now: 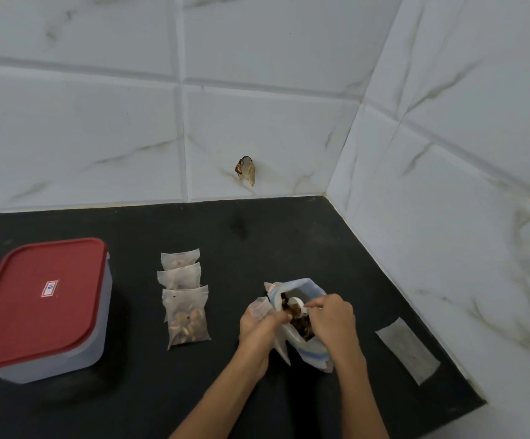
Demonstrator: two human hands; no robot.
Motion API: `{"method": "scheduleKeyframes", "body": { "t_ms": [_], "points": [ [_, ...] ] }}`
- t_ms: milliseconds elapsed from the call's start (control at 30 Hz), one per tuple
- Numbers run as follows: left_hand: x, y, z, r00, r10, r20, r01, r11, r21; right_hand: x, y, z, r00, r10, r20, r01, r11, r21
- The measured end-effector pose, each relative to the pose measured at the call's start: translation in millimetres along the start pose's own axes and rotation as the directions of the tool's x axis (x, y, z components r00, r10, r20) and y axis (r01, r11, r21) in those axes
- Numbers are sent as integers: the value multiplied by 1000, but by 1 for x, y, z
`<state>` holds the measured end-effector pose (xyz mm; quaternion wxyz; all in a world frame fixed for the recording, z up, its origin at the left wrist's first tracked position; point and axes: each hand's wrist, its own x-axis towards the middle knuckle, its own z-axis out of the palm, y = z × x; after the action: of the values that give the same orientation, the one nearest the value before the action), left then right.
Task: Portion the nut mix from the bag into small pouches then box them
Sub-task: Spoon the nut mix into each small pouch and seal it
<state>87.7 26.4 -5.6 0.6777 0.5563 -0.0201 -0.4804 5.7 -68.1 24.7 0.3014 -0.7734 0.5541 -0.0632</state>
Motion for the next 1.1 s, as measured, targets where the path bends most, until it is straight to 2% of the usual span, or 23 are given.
{"method": "scheduleKeyframes", "body": {
  "t_ms": [167,300,367,533,700,833,900,967,1033,1100],
  "points": [
    [1,-4,-2,997,46,56,-45,999,-9,6,6,1,979,203,-1,-202,972,118],
    [0,-4,1,987,84,139,-97,991,90,12,14,-3,940,319,122,-340,905,256],
    [1,-3,3,980,82,180,-105,987,122,9,18,-6,924,324,203,-379,850,365],
    [-2,-2,0,975,49,218,-73,992,103,5,24,-14,906,315,284,-423,724,545],
    [-5,-2,-7,981,15,194,-28,998,65,5,27,-22,878,296,375,-476,618,626],
    [-10,-1,-12,984,-14,175,2,998,70,0,26,-25,883,264,389,-465,608,644],
    [-14,2,-11,992,45,121,-67,980,187,-4,24,-27,893,258,369,-447,603,660],
    [-18,5,-10,979,201,35,-200,902,383,-10,21,-31,909,252,332,-415,603,681],
    [-23,9,-9,915,402,12,-341,759,554,-18,17,-36,924,251,288,-382,606,698],
    [-29,13,-8,849,527,40,-420,628,655,-28,13,-41,936,249,248,-350,606,714]
  ]
}}
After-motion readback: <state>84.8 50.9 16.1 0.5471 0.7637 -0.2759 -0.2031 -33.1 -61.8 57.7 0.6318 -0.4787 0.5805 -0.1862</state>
